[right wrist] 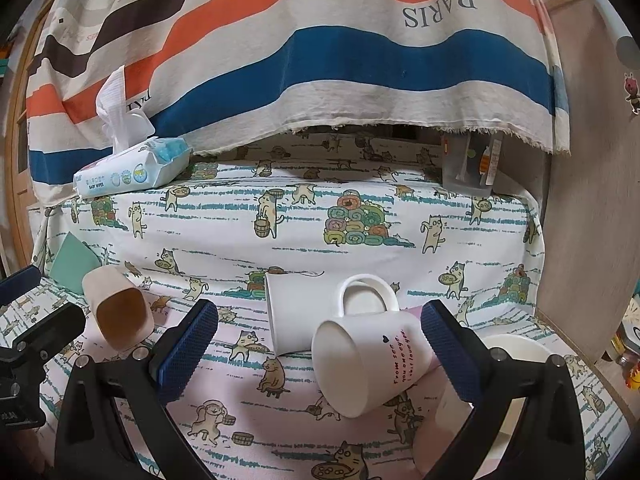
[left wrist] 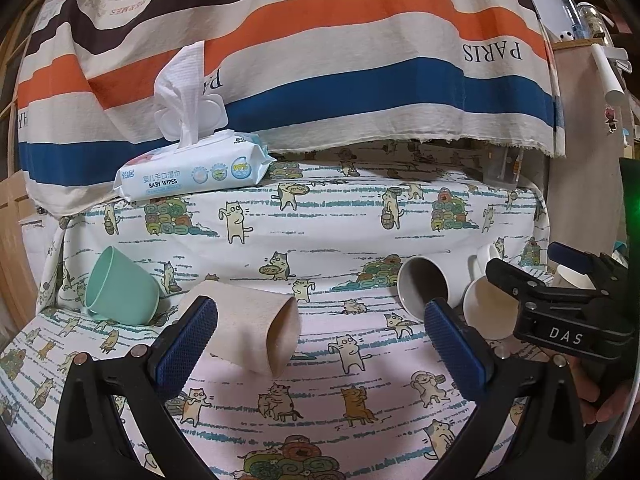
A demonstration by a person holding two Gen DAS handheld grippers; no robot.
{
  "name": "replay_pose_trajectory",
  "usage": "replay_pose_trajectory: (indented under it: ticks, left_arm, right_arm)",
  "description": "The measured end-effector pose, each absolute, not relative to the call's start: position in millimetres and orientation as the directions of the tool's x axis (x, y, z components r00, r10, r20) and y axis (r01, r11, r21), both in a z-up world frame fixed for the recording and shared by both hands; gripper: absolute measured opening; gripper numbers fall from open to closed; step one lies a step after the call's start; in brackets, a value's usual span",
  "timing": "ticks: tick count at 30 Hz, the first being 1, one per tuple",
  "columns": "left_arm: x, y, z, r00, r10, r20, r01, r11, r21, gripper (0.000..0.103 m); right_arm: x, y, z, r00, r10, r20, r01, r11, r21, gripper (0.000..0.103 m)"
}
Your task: Flip cup upside down
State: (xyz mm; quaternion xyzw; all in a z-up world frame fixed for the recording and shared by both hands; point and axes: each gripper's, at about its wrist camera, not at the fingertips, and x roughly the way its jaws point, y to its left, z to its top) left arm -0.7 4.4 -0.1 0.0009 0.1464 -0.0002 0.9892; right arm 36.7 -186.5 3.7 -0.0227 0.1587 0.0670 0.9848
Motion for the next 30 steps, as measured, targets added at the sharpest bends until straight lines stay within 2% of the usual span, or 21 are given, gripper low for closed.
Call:
replay_pose_trajectory:
  ticks: [30]
  left_arm:
    - [-0.3,3.5,2.3,0.961,0.016,-0.277,-0.011,1.0,0.02,0.103]
  right_arm:
    - [30.2,-179.5,4.4,0.944,0.138,-0.3,-0.158,0.987,-0.043,0.102]
